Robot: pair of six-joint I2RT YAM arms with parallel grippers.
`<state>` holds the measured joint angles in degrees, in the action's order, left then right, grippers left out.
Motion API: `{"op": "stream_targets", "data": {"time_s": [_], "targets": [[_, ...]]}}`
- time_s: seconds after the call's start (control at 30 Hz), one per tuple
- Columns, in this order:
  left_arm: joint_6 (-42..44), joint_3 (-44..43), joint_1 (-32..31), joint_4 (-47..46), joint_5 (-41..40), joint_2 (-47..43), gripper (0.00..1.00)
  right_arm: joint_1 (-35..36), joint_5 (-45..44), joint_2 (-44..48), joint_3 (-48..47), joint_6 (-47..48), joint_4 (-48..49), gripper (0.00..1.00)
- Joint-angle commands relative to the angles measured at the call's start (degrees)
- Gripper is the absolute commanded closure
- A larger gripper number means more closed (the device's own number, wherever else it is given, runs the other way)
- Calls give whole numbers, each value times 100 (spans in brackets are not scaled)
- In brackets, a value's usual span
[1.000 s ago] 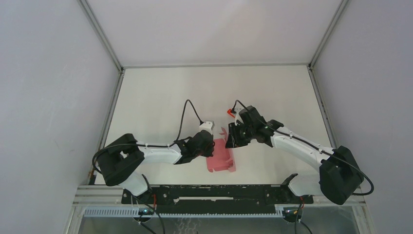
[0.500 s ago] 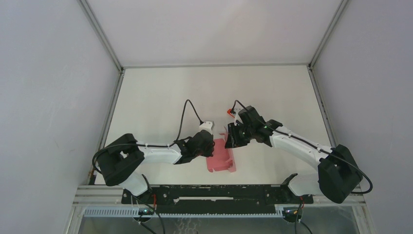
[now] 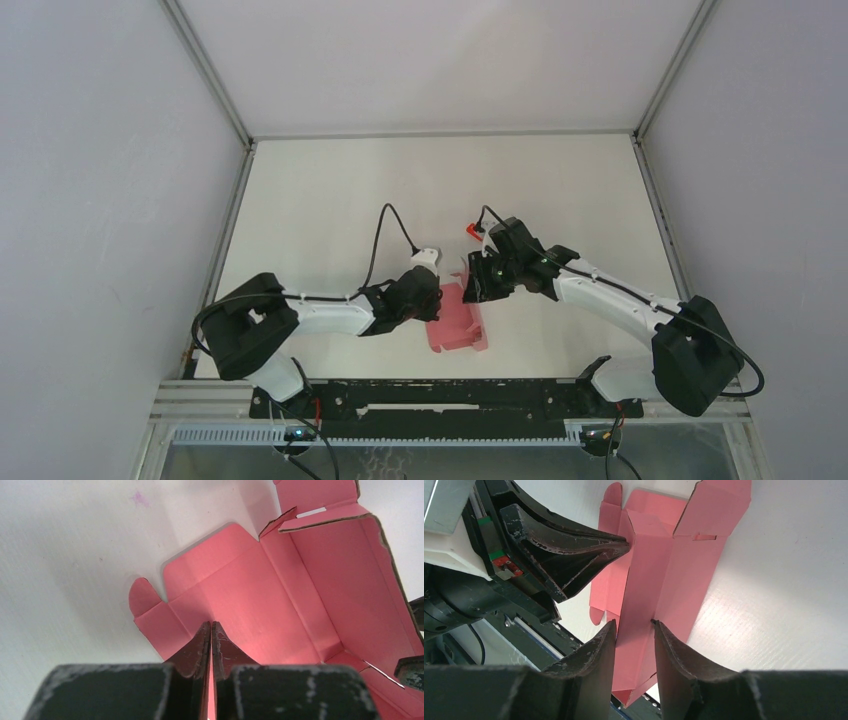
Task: Fold the paper box
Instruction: Fold the paper box at the center of the board.
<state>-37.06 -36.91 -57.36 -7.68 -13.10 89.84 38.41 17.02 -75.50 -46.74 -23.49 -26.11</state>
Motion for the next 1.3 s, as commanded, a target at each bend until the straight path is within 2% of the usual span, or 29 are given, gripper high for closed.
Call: {"op": "stream_targets", "data": {"time_s": [0.0, 1.27], "targets": [[111, -18, -16, 443, 229, 243, 93, 33, -349, -123, 16, 100, -78, 59], [94, 56, -12, 359, 286, 229, 94, 81, -1135, -357, 16, 194, -434, 58]]}}
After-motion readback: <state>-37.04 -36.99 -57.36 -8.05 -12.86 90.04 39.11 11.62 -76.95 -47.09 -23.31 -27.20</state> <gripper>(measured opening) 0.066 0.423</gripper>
